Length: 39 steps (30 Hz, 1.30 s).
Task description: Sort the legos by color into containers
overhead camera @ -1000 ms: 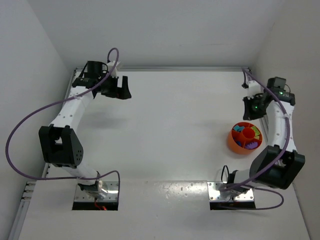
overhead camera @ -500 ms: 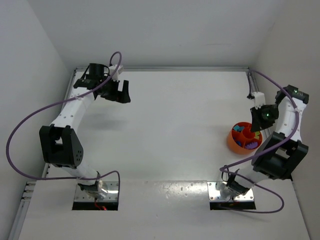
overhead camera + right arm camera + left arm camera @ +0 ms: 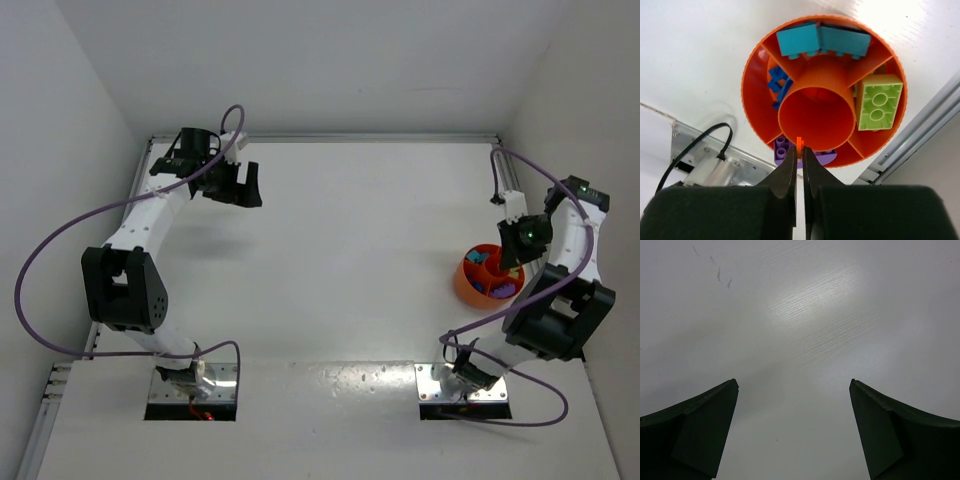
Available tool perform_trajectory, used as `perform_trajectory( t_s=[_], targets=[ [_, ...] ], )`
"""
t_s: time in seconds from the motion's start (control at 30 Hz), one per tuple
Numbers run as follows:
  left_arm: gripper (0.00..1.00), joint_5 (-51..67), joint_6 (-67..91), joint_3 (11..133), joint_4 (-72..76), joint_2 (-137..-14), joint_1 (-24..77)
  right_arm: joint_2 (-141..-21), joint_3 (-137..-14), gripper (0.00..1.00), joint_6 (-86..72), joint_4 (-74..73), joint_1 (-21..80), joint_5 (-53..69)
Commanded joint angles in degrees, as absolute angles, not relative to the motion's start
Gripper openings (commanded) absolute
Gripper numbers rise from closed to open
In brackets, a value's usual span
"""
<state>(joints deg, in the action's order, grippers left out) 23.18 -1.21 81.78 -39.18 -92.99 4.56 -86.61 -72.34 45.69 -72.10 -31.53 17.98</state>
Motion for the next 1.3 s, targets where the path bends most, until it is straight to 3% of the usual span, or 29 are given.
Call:
perform_trajectory(
  t_s=[0.0, 0.13, 0.5, 0.83, 1.07, 1.13, 1.17, 1.27],
  targets=[
    [1.0, 23.6, -1.1, 82.9, -38.7, -93.3, 4.7, -87.5, -74.5, 0.0, 43.5, -69.2, -31.3, 17.9],
    [1.0, 23.0, -1.1, 82.4, -38.7, -93.3, 4.7, -88.2, -74.0, 0.01, 42.2, -67.9, -31.3, 17.3],
    [1.0, 21.9, 0.0, 82.4, -38.1, -93.8, 4.7, -89.5, -72.9, 0.32, 39.0, -63.2, -31.3, 16.8],
    [1.0, 24.4, 0.0, 81.1, -37.5, -92.4, 3.6, -85.1, -80.7, 0.37, 36.0, -67.0, -28.0, 26.9],
    [1.0, 22.9, 0.0, 78.3, -36.5, -89.2, 3.0, -83.9, -80.2, 0.43, 20.9, -55.7, -19.7, 29.5],
    [1.0, 22.3, -0.5, 77.7, -36.5, -88.3, 2.3, -83.4, -79.5, 0.63, 16.6, -51.7, -16.9, 28.8],
    [1.0, 22.3, -0.5, 76.8, -36.5, -87.8, 2.3, -82.9, -79.5, 0.69, 15.5, -50.7, -16.0, 28.2],
    [1.0, 22.3, -1.6, 74.4, -36.5, -86.1, 1.1, -82.2, -77.8, 0.72, 11.3, -47.0, -12.7, 28.2]
  ],
)
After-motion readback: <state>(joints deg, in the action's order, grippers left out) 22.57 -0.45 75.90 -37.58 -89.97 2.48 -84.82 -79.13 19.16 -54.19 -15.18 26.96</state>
